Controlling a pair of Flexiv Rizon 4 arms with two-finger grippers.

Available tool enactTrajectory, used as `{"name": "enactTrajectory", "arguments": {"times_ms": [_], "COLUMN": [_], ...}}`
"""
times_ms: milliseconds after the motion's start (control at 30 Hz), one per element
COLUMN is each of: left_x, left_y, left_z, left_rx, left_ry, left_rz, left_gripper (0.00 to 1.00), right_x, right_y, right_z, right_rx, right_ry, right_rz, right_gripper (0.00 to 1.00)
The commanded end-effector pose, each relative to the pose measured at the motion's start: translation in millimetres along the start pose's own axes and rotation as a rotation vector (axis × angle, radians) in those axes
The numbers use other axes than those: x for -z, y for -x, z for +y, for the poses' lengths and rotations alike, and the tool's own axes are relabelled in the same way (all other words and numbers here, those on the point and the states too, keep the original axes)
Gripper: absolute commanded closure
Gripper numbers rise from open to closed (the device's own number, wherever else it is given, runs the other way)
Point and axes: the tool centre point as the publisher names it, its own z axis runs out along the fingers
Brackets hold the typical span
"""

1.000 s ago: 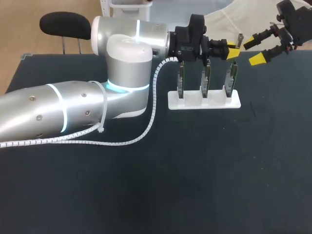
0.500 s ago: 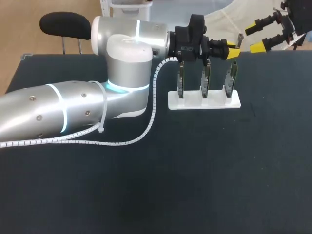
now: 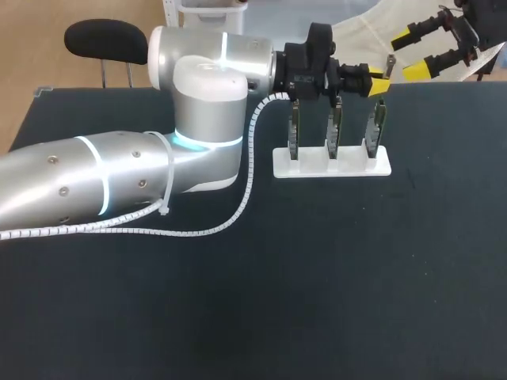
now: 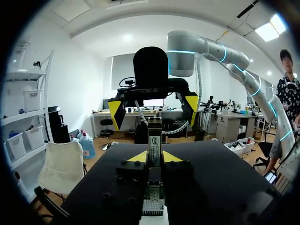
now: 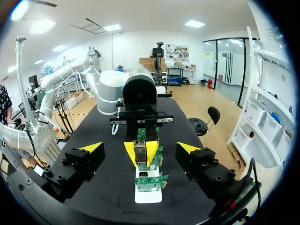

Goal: Pick up the optical module with the left hand, and insert it into the network port with the right hand.

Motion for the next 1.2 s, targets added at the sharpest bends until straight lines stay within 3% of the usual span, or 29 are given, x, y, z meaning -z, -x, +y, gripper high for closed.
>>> {"name": "enactTrajectory", "arguments": {"times_ms": [33,967,1000,1033,1067,1200], "left_x": [-0.7,-0.7,-0.7,-0.7,-0.7,-0.7], "left_y": [-0.7,-0.7,-0.7,-0.7,-0.7,-0.7], "left_z": [1.3,1.3,1.3,1.3,1.3,1.3], "left_rx": [-0.001,-0.001,-0.001,-0.001,-0.001,-0.001], "left_ry": [-0.002,-0.002,-0.002,-0.002,-0.002,-0.002], "left_rz": [-0.001,-0.001,-0.001,-0.001,-0.001,-0.001], "left_gripper": [1.0,1.0,1.0,1.0,1.0,1.0], "right_x": [-3.8,-13.3,-13.2,-13.1,-12.9,-12.8], "right_y": [2.2,2.0,2.0,1.9,1.8,0.7], "right_z": [0.1,1.2,1.2,1.2,1.1,1.8], "right_rx": [0.0,-0.002,-0.002,-0.002,-0.001,-0.003], "right_ry": [0.008,0.029,0.028,0.027,0.025,0.025], "right_rz": [0.0,0.005,0.004,0.004,0.003,0.003], "right_gripper": [0.0,0.0,0.33,0.58,1.0,1.0]}}
